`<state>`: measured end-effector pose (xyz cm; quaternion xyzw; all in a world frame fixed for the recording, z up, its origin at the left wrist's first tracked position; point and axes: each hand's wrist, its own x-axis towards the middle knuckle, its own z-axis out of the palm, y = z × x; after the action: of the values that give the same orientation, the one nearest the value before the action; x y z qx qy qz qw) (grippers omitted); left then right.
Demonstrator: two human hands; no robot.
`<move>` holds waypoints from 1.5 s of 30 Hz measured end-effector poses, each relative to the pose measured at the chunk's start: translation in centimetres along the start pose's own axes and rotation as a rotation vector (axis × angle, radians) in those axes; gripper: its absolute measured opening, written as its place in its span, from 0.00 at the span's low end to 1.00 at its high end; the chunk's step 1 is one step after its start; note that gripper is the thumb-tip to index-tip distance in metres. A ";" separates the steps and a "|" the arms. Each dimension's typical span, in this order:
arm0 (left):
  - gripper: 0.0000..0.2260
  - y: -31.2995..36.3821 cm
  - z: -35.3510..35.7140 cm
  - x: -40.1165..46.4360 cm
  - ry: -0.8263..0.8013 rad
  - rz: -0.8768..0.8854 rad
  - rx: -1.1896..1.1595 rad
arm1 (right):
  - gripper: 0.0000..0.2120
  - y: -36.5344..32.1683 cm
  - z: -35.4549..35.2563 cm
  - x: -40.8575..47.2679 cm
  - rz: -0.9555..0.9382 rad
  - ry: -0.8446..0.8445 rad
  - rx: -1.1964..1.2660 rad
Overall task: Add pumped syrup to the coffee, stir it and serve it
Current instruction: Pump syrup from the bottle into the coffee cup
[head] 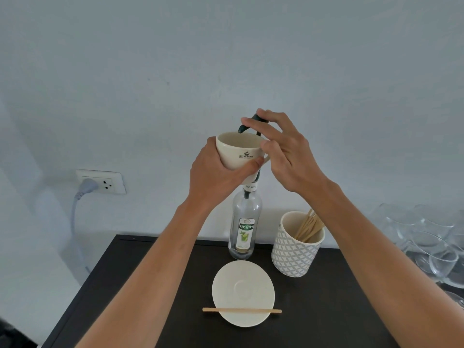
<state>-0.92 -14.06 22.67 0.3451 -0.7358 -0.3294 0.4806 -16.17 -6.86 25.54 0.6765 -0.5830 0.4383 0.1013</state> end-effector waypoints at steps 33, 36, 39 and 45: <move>0.31 -0.9 -0.2 0.0 -0.007 0.061 -0.023 | 0.24 -0.4 -1.3 0.5 0.102 -0.042 0.090; 0.33 -0.9 0.1 0.2 -0.010 0.061 -0.028 | 0.23 -0.4 -1.3 0.5 0.117 -0.042 0.112; 0.34 -0.9 0.2 0.3 -0.015 0.061 -0.027 | 0.23 -0.4 -1.3 0.6 0.122 -0.029 0.116; 0.35 -0.6 0.3 0.4 -0.025 0.074 -0.050 | 0.24 -0.1 -1.1 0.7 0.139 -0.003 0.147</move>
<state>-1.25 -14.68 22.32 0.3013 -0.7456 -0.3340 0.4917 -16.63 -6.53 26.73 0.6405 -0.5951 0.4850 0.0198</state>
